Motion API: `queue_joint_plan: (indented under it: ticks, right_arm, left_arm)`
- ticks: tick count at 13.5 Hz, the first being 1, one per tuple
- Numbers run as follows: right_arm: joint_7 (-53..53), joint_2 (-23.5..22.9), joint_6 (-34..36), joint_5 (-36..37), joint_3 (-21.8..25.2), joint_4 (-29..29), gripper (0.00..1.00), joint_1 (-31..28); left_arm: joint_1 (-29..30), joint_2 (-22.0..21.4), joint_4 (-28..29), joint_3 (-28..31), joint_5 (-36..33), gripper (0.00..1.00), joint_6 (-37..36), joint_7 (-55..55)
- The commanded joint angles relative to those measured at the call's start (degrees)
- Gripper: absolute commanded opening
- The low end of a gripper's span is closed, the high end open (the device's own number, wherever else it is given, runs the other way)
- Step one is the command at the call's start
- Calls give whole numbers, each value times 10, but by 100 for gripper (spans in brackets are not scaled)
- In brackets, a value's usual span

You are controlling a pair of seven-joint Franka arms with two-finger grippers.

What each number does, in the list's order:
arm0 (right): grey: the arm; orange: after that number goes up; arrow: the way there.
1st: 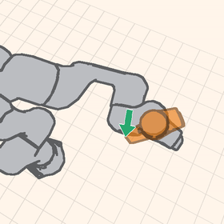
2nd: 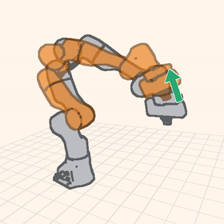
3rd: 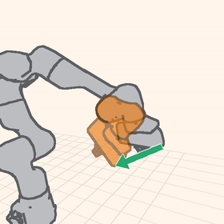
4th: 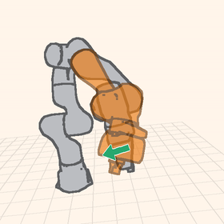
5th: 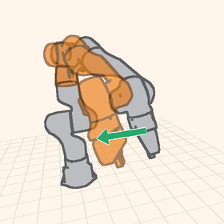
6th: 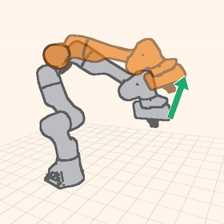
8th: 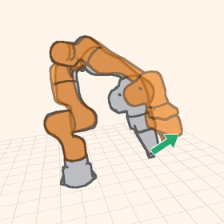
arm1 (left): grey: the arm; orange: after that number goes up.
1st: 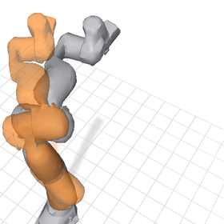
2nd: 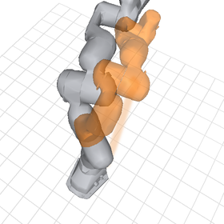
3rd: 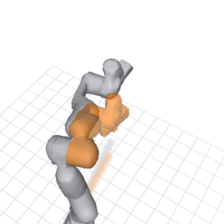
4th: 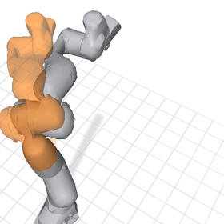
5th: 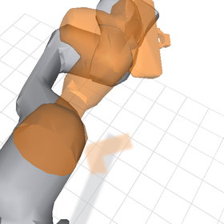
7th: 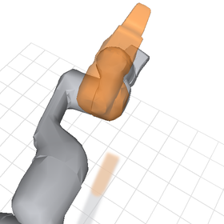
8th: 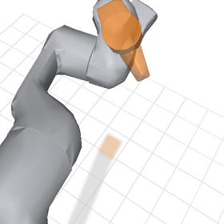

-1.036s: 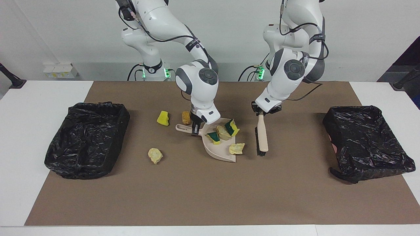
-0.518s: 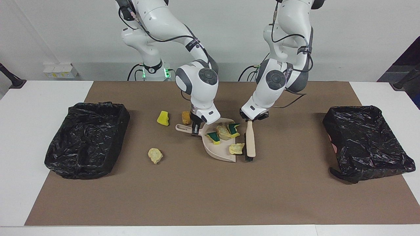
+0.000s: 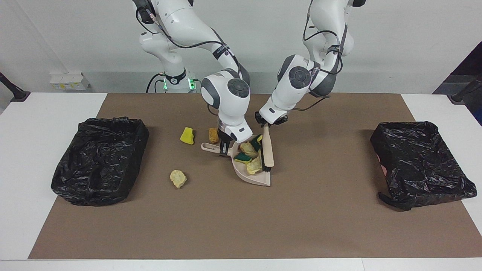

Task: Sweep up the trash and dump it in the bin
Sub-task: 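Sweep the sponges and bread into the dustpan with the left gripper's brush, then set the brush down with the left gripper while the right gripper lifts the dustpan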

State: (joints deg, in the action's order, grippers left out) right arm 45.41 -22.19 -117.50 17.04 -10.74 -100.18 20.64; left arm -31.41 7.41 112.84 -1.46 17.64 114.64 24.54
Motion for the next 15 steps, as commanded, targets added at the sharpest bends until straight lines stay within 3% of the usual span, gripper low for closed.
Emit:
queue_joint_plan:
  ticks: [1,4,7,8,10,12,15]
  right_arm:
    - [30,16,-11,11,-4,-22,0,-15]
    - [30,15,-12,10,-4,-22,0,-16]
    - [32,15,-12,10,-4,-22,0,-19]
    - [35,15,-13,10,-4,-22,0,-20]
    - [43,15,-17,9,-4,-22,0,-23]
    - [44,15,-22,9,-4,-22,0,-24]
    - [52,14,-24,8,-4,-22,0,-25]
  left_arm:
    - [35,-27,5,4,7,0,-34,41]
    - [47,-68,5,15,-32,0,-67,85]
    - [58,-110,13,14,-65,0,-178,95]
    - [50,-121,28,14,-80,0,-181,96]
    - [23,-161,87,5,-81,0,-153,99]
    - [-22,-216,175,-3,-81,0,-64,152]
    - [-82,-215,214,-14,-81,0,-14,222]
